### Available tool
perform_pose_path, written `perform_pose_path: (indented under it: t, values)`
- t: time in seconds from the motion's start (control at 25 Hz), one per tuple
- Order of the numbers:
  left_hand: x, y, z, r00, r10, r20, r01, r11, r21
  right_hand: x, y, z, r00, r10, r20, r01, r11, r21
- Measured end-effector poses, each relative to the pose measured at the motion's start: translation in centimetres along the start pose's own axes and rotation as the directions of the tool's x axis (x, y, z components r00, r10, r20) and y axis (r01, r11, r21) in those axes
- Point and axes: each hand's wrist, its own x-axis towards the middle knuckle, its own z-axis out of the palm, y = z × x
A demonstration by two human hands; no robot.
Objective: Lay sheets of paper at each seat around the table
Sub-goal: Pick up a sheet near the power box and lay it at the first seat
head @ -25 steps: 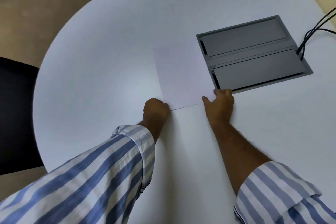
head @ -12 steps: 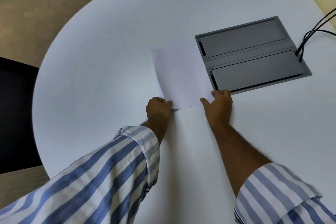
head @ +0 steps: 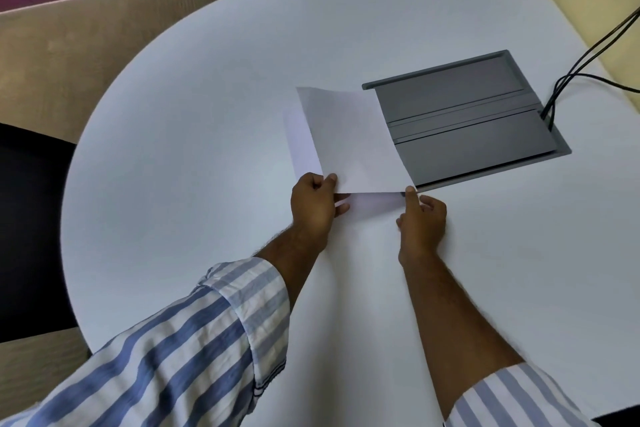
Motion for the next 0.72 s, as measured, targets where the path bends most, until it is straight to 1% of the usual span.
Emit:
perform_pose_path:
  t: [0.04,0.08,0.12,0.16,0.2,0.24,0.28,0.36,0.44,0.48,0.56,0.6,0.64,0.72]
  values:
    - [-0.3,0.5,0.0,1.0,-0.013,0.022,0.013,0.999,-0.036,-0.4,-0.3,-0.3,0.99,0.128,0.051,-0.134,0.98,0.15]
    - [-0.7,1.0,-0.2,0.998,-0.022,0.057,0.026,0.998,-0.063,-0.7,-0.8,-0.6,0.96,0.236,0.148,-0.269,0.924,0.273]
    - [-1.0,1.4,-0.5,0.994,-0.031,0.101,0.039,0.996,-0.081,-0.8,-1.4,-1.0,0.91,0.311,0.274,-0.395,0.853,0.342]
    - [-1.4,1.6,-0.9,0.989,-0.039,0.143,0.052,0.995,-0.088,-0.8,-2.2,-1.3,0.848,0.349,0.399,-0.496,0.789,0.363]
    - [-1.7,1.7,-1.4,0.984,-0.046,0.173,0.061,0.995,-0.081,-0.6,-2.9,-1.6,0.796,0.352,0.492,-0.557,0.745,0.368]
    - [-1.9,1.7,-1.9,0.98,-0.051,0.19,0.065,0.996,-0.067,-0.2,-3.6,-1.8,0.769,0.339,0.543,-0.581,0.724,0.371]
    - [-2.0,1.6,-2.5,0.979,-0.056,0.195,0.066,0.997,-0.048,0.4,-4.3,-1.8,0.76,0.328,0.561,-0.583,0.727,0.364]
    - [-2.2,1.4,-3.5,0.979,-0.06,0.193,0.062,0.998,-0.007,1.6,-5.8,-1.7,0.764,0.33,0.554,-0.538,0.8,0.265]
    - [-2.4,1.1,-4.4,0.978,-0.051,0.202,0.043,0.998,0.041,2.5,-7.2,-1.6,0.758,0.353,0.548,-0.433,0.901,0.018]
    - [-2.5,0.9,-4.7,0.977,-0.042,0.208,0.027,0.997,0.074,2.9,-7.6,-1.5,0.76,0.364,0.538,-0.352,0.927,-0.13]
    - [-2.7,0.6,-5.2,0.976,-0.025,0.217,-0.004,0.992,0.13,3.8,-8.0,-1.1,0.787,0.336,0.517,-0.15,0.917,-0.369]
    - [-2.8,0.6,-5.5,0.976,-0.018,0.219,-0.014,0.99,0.142,4.0,-8.0,-0.8,0.813,0.276,0.513,-0.04,0.905,-0.423]
    - [-2.8,0.6,-5.7,0.976,-0.013,0.216,-0.019,0.989,0.144,3.9,-8.1,-0.5,0.835,0.191,0.517,0.066,0.897,-0.437]
    - [-2.9,0.8,-6.0,0.981,-0.017,0.193,-0.006,0.993,0.121,3.4,-8.2,0.0,0.852,0.016,0.523,0.242,0.874,-0.422]
